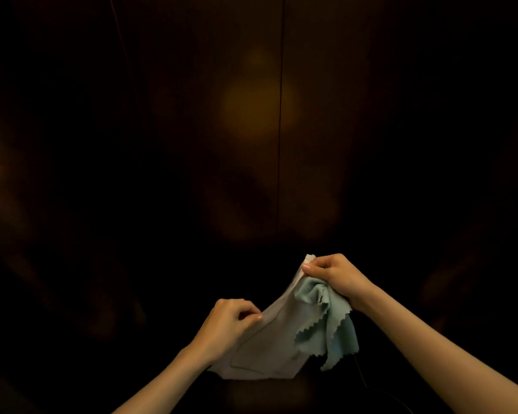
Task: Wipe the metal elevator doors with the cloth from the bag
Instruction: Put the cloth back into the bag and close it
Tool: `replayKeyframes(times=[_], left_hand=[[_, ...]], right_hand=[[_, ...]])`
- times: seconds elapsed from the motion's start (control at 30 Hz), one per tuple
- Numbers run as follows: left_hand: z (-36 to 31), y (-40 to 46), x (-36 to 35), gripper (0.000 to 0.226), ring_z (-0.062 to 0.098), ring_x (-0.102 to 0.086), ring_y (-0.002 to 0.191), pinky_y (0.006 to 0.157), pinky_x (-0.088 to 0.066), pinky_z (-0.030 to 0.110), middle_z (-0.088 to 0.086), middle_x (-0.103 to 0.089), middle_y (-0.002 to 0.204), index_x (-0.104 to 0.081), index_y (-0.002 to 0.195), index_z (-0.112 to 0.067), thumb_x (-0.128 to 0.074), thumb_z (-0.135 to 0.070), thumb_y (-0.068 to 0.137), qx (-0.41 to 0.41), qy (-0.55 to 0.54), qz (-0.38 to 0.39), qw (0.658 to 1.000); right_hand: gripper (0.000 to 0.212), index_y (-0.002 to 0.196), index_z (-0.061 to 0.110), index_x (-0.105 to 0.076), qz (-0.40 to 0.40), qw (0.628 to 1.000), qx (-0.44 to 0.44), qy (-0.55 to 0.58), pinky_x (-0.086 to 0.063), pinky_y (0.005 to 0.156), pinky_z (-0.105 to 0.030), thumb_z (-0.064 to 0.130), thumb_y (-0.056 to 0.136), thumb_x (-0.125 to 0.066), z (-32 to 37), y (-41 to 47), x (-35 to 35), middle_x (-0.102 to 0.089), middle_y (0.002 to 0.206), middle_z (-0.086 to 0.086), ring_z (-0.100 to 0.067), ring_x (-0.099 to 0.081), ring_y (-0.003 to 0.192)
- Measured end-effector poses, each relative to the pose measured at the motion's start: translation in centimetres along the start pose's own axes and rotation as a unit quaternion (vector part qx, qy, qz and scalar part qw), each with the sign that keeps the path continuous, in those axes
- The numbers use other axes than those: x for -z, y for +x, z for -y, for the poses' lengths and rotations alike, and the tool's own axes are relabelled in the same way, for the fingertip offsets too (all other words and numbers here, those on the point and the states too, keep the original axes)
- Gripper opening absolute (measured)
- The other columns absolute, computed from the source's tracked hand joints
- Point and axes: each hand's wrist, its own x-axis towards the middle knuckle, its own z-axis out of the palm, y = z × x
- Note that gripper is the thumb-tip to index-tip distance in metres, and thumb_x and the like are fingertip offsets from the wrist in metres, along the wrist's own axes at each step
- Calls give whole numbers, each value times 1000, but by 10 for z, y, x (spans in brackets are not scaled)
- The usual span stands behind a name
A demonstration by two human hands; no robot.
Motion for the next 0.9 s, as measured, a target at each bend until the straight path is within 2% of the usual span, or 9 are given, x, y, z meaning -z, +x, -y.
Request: replayKeyframes(times=[0.2, 0.3, 0.4, 0.47, 0.5, 0.6, 0.67, 0.77, 0.9], left_hand=[[-4, 5, 3, 17, 2, -65, 68, 64, -50, 15, -8, -71, 70, -72, 70, -28, -65, -31, 85, 109, -181, 44, 976], [1, 8, 4, 30, 4, -57, 56, 57, -46, 17, -8, -62, 57, -67, 59, -26, -61, -33, 88, 160, -242, 70, 954], [5, 9, 2, 35, 7, -53, 53, 56, -43, 21, -7, -57, 54, -63, 54, -23, -60, -30, 89, 205, -315, 82, 923], [6, 10, 1, 35, 7, -51, 54, 56, -43, 21, -6, -55, 55, -62, 55, -23, -59, -29, 90, 206, -310, 79, 925], [6, 10, 1, 34, 6, -50, 55, 57, -42, 20, -5, -54, 58, -60, 58, -23, -57, -29, 91, 191, -280, 73, 938], [1, 9, -2, 27, 2, -46, 58, 59, -36, 15, -4, -51, 66, -55, 70, -18, -50, -29, 94, 100, -132, 39, 985], [-4, 7, -4, 21, 1, -50, 66, 64, -38, 15, -3, -55, 75, -56, 79, -17, -49, -27, 95, 53, -85, 24, 995], [-7, 7, -1, 13, -3, -56, 77, 71, -42, 14, -11, -60, 79, -62, 81, -24, -54, -25, 92, 30, -98, 38, 994], [0, 9, 8, 12, -2, -61, 71, 66, -45, 14, -8, -66, 73, -69, 79, -20, -62, -26, 87, 88, -182, 73, 977]], right_hand=[[34, 55, 21, -63, 18, 987, 39, -153, -43, 52, -11, 23, 89, -63, 4, -1, 22, -58, 57, 8, 0, -55, 52], [27, 61, 20, -63, 46, 977, 51, -202, -42, 55, -9, 22, 88, -65, 7, 2, 26, -58, 67, 8, 5, -55, 56], [20, 68, 21, -62, 70, 963, 49, -255, -42, 58, -12, 22, 87, -65, 9, 5, 28, -58, 74, 6, 5, -55, 61], [21, 67, 22, -61, 80, 962, 48, -258, -41, 56, -10, 21, 87, -65, 9, 7, 29, -56, 72, 8, 7, -54, 58], [22, 65, 21, -61, 80, 965, 47, -246, -42, 55, -9, 22, 87, -65, 9, 8, 29, -56, 70, 8, 7, -54, 56], [27, 62, 16, -63, 68, 985, 28, -158, -45, 55, -14, 29, 86, -66, 7, 10, 25, -58, 63, 7, -2, -57, 57], [29, 62, 15, -65, 51, 995, 5, -83, -47, 54, -21, 28, 87, -64, 3, 12, 21, -58, 59, 2, -10, -57, 56], [30, 59, 15, -67, 13, 999, -7, -37, -48, 52, -23, 24, 87, -64, -1, 15, 16, -59, 56, -1, -11, -57, 51], [32, 57, 17, -63, 42, 996, 17, -83, -44, 51, -17, 28, 87, -65, -1, 16, 22, -56, 54, 5, -5, -53, 51]])
